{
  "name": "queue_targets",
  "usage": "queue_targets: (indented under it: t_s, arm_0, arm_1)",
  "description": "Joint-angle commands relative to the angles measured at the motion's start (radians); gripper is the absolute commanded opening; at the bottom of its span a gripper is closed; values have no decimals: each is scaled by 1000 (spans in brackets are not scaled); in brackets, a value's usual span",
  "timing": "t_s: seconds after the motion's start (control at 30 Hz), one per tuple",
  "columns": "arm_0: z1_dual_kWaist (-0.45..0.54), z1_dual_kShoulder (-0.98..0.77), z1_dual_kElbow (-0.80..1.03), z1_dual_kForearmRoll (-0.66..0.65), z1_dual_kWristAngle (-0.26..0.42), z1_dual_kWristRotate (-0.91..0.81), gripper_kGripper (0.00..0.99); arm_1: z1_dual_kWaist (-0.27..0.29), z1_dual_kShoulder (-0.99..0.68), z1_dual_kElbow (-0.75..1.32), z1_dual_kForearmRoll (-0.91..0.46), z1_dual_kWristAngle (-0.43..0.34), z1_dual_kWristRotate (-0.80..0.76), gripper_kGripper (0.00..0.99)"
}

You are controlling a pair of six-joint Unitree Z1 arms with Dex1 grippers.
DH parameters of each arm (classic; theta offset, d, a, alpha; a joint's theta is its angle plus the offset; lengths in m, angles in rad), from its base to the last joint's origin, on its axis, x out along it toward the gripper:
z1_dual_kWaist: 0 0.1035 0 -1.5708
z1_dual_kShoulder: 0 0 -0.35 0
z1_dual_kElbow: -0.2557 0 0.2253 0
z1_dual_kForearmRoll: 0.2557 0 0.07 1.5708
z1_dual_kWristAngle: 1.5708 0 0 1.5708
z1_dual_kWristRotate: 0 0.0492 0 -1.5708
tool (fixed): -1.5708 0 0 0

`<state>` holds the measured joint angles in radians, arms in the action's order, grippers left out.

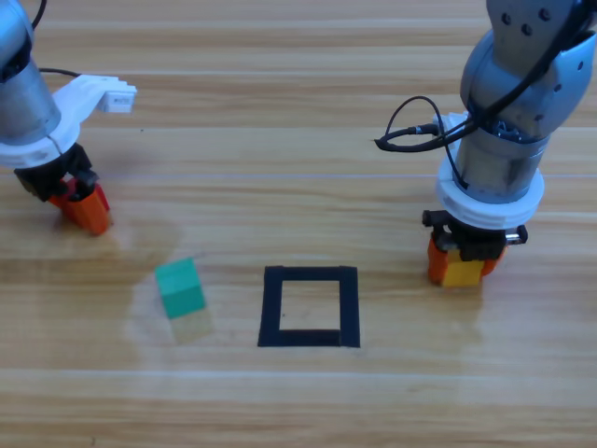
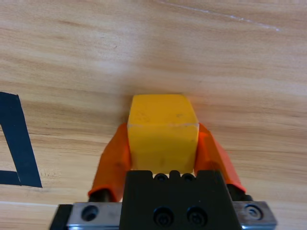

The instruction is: Stack the blocks in the rectangular block: red at the bottom, yellow in the middle, green on top

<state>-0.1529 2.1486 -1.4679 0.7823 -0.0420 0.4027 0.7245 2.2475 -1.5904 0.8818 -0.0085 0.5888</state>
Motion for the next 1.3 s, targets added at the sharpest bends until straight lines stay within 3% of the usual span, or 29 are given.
queue_targets:
  t_s: [0.03,0.1,0.2,0.4,0.6,0.73,0.8,0.9,0.93,1.0,1.13,1.3]
  arm_0:
    - [-14,57,-3,3,16,-16,485]
    - [-14,51,-6,3,22,-27,342]
    - [-17,36,-15,9,24,-68,281]
    - [-22,27,-63,14,-19,-240,279]
    - [-71,73,-161,63,-156,-326,282]
    - [-114,57,-184,64,-206,-378,279]
    - [-163,79,-272,123,-216,-429,278]
    - [-205,146,-450,253,-314,-464,244]
    - [-234,154,-493,275,-311,-490,224]
    - [-330,157,-615,328,-228,-567,132]
    - [-467,281,-1000,565,-127,-673,12]
    - [-580,281,-1022,578,-44,-805,0]
  arm_1:
    - [-37,43,9,12,13,2,350]
    - [-37,6,21,12,10,3,348]
    - [-37,-71,46,12,10,6,275]
    - [-34,-227,122,12,30,11,268]
    - [-33,-287,151,16,71,2,267]
    - [-31,-287,151,16,90,0,267]
    - [-28,-289,158,17,90,-1,267]
    - [-28,-295,167,19,94,-11,261]
    - [-28,-296,167,19,98,-14,261]
    - [-28,-299,165,19,94,-20,261]
    - [-28,-302,168,19,87,-24,261]
    - [-28,-302,175,19,88,-26,261]
